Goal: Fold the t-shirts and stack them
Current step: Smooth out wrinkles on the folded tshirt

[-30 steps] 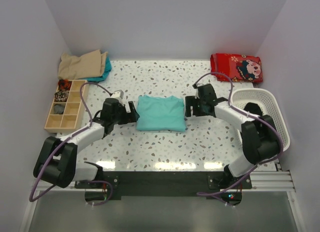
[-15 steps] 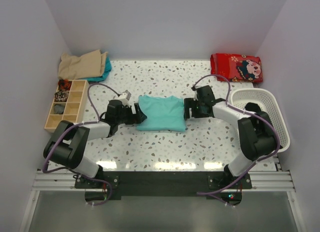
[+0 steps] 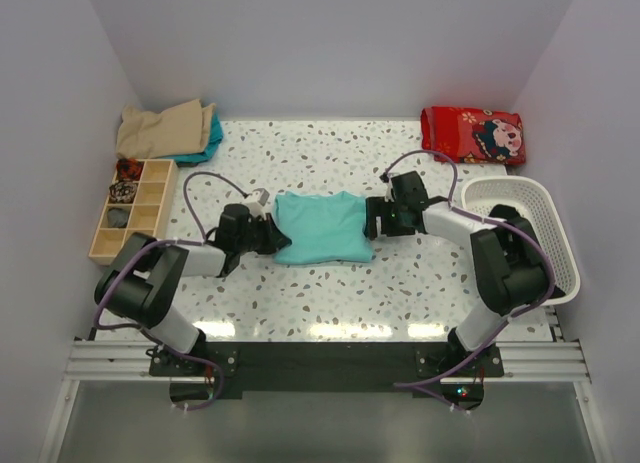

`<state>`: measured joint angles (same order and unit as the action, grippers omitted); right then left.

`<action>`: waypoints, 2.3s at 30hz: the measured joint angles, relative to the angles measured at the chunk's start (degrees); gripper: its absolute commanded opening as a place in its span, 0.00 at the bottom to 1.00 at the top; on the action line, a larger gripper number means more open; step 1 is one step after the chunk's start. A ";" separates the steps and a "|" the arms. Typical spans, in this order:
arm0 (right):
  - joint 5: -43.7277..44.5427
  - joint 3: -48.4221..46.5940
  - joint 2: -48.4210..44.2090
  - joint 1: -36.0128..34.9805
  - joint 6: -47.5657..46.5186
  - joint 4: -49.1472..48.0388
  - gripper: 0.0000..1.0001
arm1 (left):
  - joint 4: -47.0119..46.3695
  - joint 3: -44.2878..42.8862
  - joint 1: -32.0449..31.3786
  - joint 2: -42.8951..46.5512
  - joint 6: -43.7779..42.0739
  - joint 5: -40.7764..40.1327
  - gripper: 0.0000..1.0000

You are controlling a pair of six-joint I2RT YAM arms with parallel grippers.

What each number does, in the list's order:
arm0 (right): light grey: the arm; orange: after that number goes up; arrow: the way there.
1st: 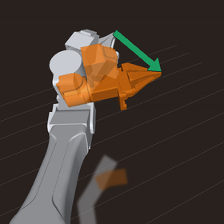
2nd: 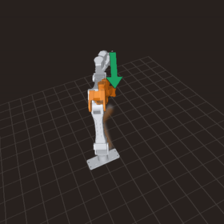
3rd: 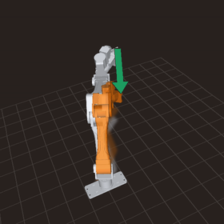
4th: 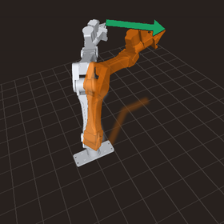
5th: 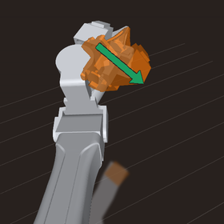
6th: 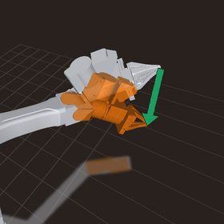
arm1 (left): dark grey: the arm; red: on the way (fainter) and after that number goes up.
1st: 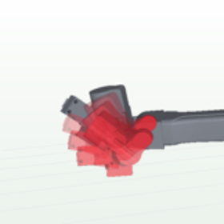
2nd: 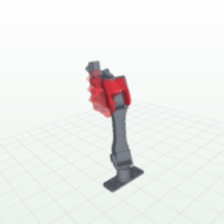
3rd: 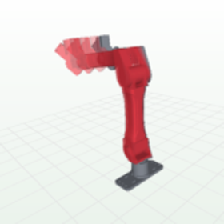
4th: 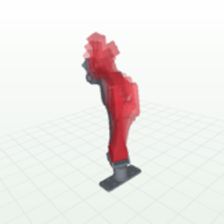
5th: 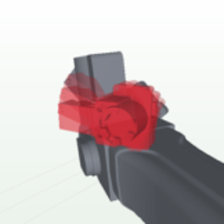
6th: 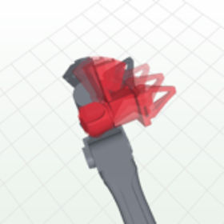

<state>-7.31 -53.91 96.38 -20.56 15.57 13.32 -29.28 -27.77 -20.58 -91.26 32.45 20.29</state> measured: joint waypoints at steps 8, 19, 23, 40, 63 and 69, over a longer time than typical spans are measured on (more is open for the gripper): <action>-0.22 0.00 -0.02 0.00 -0.04 -0.17 0.81 | 5.44 -0.85 -0.26 4.20 -1.40 -3.56 0.90; 10.08 -0.31 -10.21 0.02 -0.31 3.61 0.85 | 20.35 -8.44 -0.24 10.80 -6.38 -21.94 0.96; 10.21 -2.95 -12.61 0.22 -1.40 4.79 0.85 | 21.27 -11.69 -0.22 10.80 -6.78 -21.22 0.96; -20.74 -3.87 -3.30 -0.85 5.18 -3.80 0.89 | -0.02 -22.86 -0.17 -12.92 -3.93 2.08 0.92; -9.55 2.08 -11.43 -1.25 3.80 4.22 0.92 | -6.05 -23.02 5.07 -18.18 -3.96 6.54 0.91; 0.61 -1.20 -15.80 -1.25 1.40 5.84 0.94 | 7.15 -23.15 5.09 -1.86 -6.21 -8.55 0.98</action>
<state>-6.70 -55.11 80.58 -21.80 16.97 19.16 -22.13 -50.92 -15.49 -93.12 26.24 11.75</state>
